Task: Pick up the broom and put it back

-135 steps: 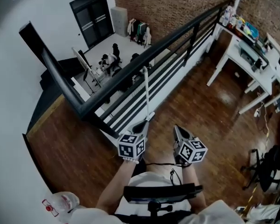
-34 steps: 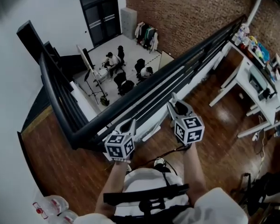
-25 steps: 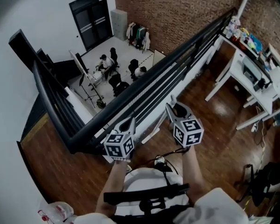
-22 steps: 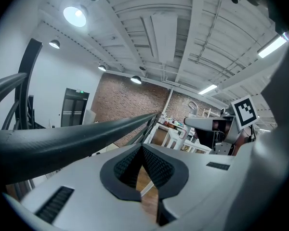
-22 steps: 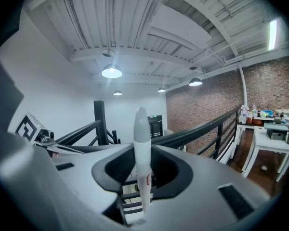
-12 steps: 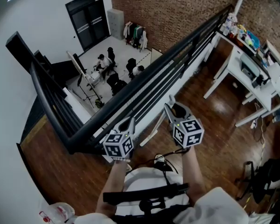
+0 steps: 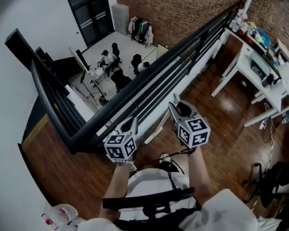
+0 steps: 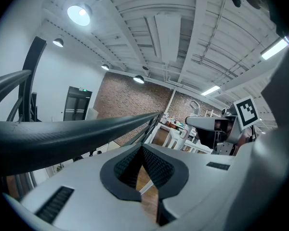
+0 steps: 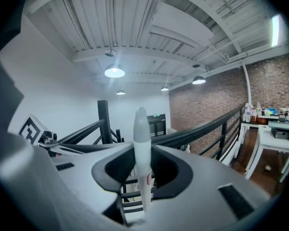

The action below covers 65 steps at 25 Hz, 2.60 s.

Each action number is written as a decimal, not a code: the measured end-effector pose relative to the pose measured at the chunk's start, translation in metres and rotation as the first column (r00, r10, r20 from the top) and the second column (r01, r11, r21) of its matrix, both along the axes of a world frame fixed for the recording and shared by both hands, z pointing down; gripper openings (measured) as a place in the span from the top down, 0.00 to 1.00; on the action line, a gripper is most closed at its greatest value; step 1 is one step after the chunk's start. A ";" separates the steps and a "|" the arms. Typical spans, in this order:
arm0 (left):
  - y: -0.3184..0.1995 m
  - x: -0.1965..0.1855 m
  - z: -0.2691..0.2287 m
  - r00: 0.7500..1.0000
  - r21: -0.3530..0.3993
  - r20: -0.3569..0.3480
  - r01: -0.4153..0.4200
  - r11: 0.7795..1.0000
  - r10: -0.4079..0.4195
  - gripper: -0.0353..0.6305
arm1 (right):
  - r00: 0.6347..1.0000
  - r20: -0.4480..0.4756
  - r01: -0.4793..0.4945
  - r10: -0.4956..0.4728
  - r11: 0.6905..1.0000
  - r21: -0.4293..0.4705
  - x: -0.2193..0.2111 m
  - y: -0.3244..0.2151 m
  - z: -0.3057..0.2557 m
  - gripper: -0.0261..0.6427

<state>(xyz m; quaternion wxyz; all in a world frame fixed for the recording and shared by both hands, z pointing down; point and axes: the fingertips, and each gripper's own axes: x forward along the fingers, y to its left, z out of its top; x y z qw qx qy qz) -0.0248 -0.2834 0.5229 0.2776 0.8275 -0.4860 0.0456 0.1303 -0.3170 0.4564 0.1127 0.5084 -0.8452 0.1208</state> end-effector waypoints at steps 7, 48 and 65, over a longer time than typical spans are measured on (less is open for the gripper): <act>0.006 -0.004 0.006 1.000 -0.016 0.004 0.020 1.000 -0.020 0.97 | 1.000 -0.003 0.006 -0.006 0.999 -0.031 -0.001 -0.011 0.022 0.77; 0.010 -0.048 0.041 0.988 -0.114 0.022 0.156 0.981 -0.155 0.97 | 0.968 -0.128 0.167 -0.218 0.931 -0.323 -0.090 -0.096 0.228 0.77; 0.004 -0.069 0.041 0.981 -0.119 0.013 0.196 0.973 -0.196 0.97 | 0.965 -0.140 0.167 -0.221 0.933 -0.320 -0.123 -0.125 0.232 0.77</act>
